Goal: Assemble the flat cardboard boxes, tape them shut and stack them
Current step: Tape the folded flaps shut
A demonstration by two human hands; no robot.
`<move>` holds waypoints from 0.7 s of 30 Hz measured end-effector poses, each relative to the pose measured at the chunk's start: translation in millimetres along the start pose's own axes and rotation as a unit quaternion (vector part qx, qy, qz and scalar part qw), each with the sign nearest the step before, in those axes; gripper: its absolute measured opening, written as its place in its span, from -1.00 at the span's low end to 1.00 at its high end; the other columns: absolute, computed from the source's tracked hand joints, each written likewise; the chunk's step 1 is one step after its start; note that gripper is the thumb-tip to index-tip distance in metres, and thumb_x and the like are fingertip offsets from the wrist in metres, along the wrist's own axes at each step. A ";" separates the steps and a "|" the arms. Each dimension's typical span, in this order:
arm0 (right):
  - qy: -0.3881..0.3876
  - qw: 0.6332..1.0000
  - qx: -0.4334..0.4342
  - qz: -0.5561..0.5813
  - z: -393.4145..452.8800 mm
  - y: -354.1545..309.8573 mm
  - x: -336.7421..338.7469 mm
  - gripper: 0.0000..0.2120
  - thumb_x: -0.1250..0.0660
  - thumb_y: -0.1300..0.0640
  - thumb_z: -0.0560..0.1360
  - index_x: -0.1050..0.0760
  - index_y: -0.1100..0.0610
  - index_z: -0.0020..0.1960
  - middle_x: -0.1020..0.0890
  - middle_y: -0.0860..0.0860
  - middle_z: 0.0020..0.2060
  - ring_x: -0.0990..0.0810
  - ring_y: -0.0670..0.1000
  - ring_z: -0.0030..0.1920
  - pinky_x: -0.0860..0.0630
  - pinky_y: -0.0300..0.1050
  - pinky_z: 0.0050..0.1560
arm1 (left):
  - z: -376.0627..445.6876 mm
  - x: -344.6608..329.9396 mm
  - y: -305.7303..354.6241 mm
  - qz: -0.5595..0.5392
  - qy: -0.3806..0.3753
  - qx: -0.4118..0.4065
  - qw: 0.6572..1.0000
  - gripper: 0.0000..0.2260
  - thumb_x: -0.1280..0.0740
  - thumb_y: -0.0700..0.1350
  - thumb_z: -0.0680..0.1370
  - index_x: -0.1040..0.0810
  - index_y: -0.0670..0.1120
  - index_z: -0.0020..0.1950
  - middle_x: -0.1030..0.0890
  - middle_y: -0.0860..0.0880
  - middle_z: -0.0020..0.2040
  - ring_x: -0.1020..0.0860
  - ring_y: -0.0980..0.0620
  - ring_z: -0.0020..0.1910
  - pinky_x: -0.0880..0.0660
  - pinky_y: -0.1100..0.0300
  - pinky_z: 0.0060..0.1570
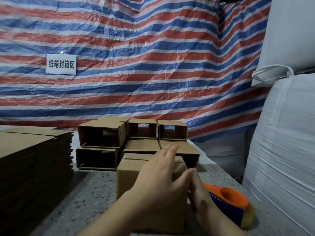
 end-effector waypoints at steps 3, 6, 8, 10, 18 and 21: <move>-0.007 0.995 0.086 -0.050 -4.7 -12.1 0.4 -0.32 0.10 -0.42 0.49 -0.29 -0.15 0.49 -0.39 -0.02 0.48 -0.33 0.06 0.48 -0.29 0.05 0.39 | -12.1 21.5 -1.4 -0.061 0.099 0.021 0.993 -0.35 0.06 0.43 0.52 -0.12 0.16 0.54 -0.19 0.21 0.52 -0.09 0.39 0.41 -0.07 0.38 0.35; -0.039 0.982 0.159 -0.097 -12.2 -7.5 3.6 -0.30 0.06 -0.63 0.35 -0.13 -0.42 0.43 -0.25 -0.20 0.54 -0.22 -0.07 0.53 -0.21 0.02 0.46 | -32.3 37.9 -21.0 -0.072 0.226 0.045 0.970 -0.43 -0.04 0.27 0.59 -0.26 0.01 0.51 -0.32 0.11 0.46 -0.23 0.21 0.45 -0.20 0.21 0.38; -0.058 0.973 0.182 -0.133 -16.7 -1.9 7.8 -0.27 0.02 -0.68 0.23 -0.05 -0.53 0.37 -0.17 -0.37 0.50 -0.14 -0.18 0.52 -0.13 -0.02 0.51 | -47.5 41.7 -40.7 -0.109 0.229 0.106 0.962 -0.47 -0.04 0.25 0.61 -0.18 0.06 0.54 -0.26 0.15 0.48 -0.19 0.24 0.46 -0.18 0.20 0.39; -0.068 0.970 0.177 -0.153 -19.7 6.5 10.7 -0.16 0.01 -0.72 0.19 -0.08 -0.48 0.43 -0.23 -0.48 0.40 -0.20 -0.30 0.44 -0.16 -0.12 0.47 | -64.1 37.3 -60.0 -0.177 0.161 0.201 0.950 -0.43 0.00 0.30 0.60 -0.09 0.11 0.57 -0.19 0.13 0.54 -0.16 0.21 0.48 -0.18 0.15 0.42; -0.043 0.985 0.074 -0.148 -24.8 -10.0 -7.7 -0.36 -0.01 -0.42 0.38 -0.49 -0.09 0.25 -0.73 -0.11 -0.04 -0.70 -0.13 -0.04 -0.62 -0.16 -0.07 | -59.5 28.0 -79.1 -0.376 0.042 0.318 0.870 -0.49 -0.02 0.29 0.52 -0.30 0.24 0.46 -0.43 0.22 0.33 -0.39 0.20 0.29 -0.31 0.22 0.25; -0.041 0.986 0.117 -0.108 -19.7 -48.8 -10.3 -0.21 0.06 -0.49 0.41 -0.40 -0.09 0.46 -0.61 -0.03 0.27 -0.59 0.00 0.28 -0.52 0.12 0.31 | -24.0 51.5 -85.8 -0.400 0.042 0.334 0.852 -0.62 0.03 0.12 0.69 -0.44 0.11 0.39 -0.58 0.03 0.24 -0.54 0.00 0.22 -0.48 0.09 0.11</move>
Point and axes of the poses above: each hand's wrist, its own z-axis towards the middle knuckle, its own x-axis out of the back of the hand, y = z × x, the point moved 2 cm from there along z, towards the middle knuckle
